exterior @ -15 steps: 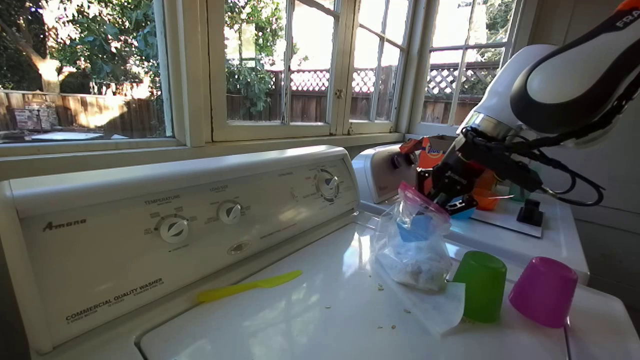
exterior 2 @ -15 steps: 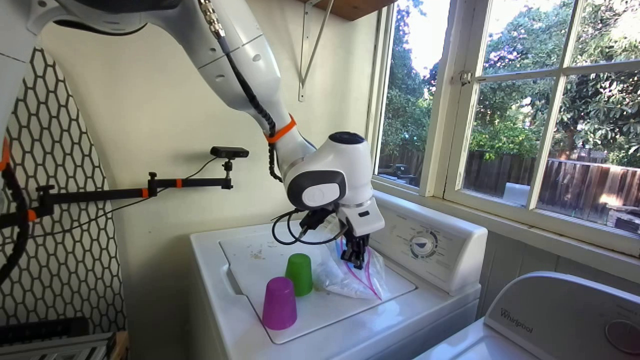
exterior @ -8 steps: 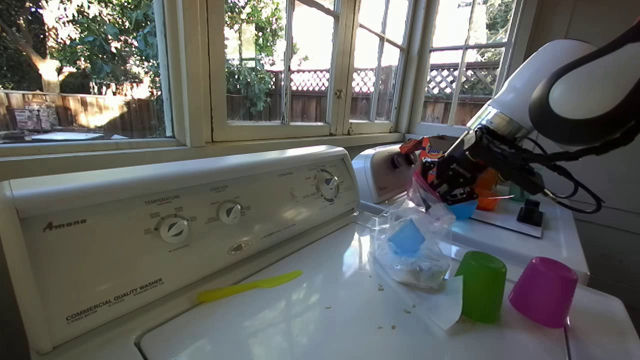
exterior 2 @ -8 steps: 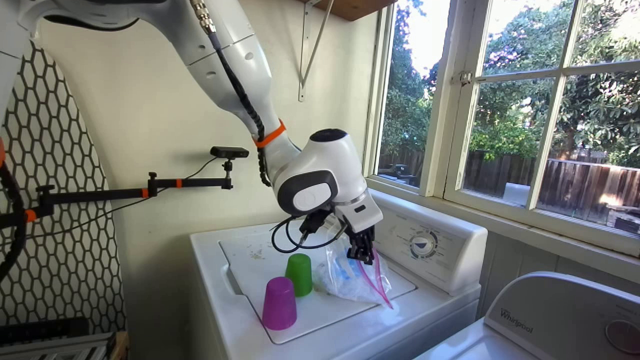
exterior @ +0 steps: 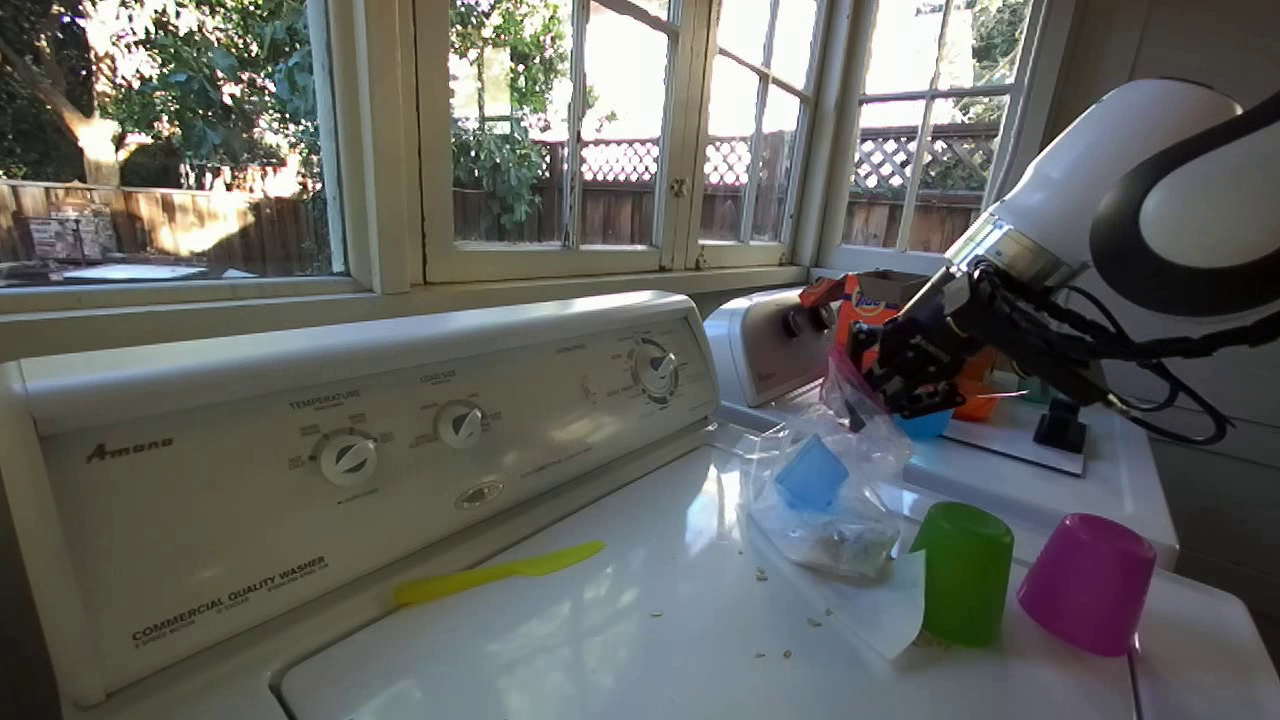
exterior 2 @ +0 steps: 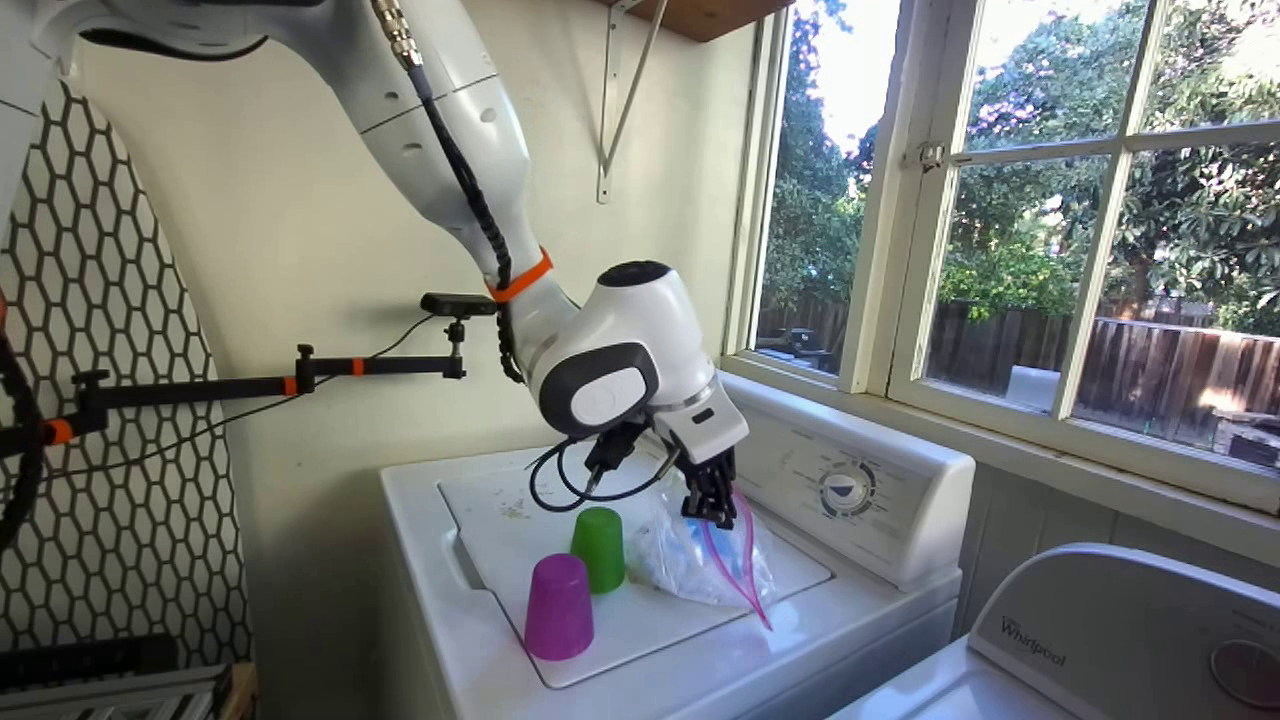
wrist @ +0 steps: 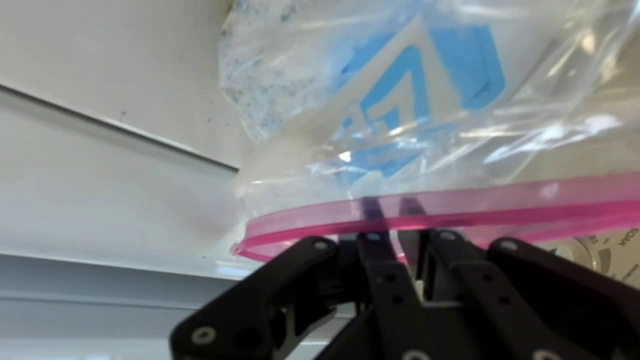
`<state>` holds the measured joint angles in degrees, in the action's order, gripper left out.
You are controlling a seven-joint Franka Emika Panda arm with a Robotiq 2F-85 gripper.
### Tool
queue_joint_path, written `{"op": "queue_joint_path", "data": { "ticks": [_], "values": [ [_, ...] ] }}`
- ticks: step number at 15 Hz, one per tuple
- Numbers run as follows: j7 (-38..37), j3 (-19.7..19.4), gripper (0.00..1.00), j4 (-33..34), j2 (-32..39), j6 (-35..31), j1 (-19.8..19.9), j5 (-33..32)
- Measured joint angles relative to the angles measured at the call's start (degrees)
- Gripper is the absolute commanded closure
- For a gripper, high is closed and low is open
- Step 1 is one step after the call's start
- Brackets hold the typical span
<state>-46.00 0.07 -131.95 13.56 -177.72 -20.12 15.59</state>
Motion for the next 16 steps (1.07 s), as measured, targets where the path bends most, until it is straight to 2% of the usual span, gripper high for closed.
{"op": "queue_joint_path", "data": {
  "ticks": [1, 5, 9, 10, 13, 16],
  "values": [
    [0.1, 1.7, 0.51, 0.1, -0.2, 0.5, 0.8, 0.3],
    [1.3, 7.1, 0.22, 0.9, -0.8, 3.7, 3.5, 2.4],
    [3.0, 8.9, 0.11, 2.0, -0.8, 7.2, 5.3, 3.6],
    [3.4, 8.8, 0.13, 2.1, -0.9, 7.8, 5.6, 3.6],
    [4.2, 8.5, 0.00, 2.2, -1.3, 9.3, 6.5, 3.6],
    [5.1, 8.5, 0.00, 2.2, -2.4, 9.3, 7.5, 4.0]
  ]
}}
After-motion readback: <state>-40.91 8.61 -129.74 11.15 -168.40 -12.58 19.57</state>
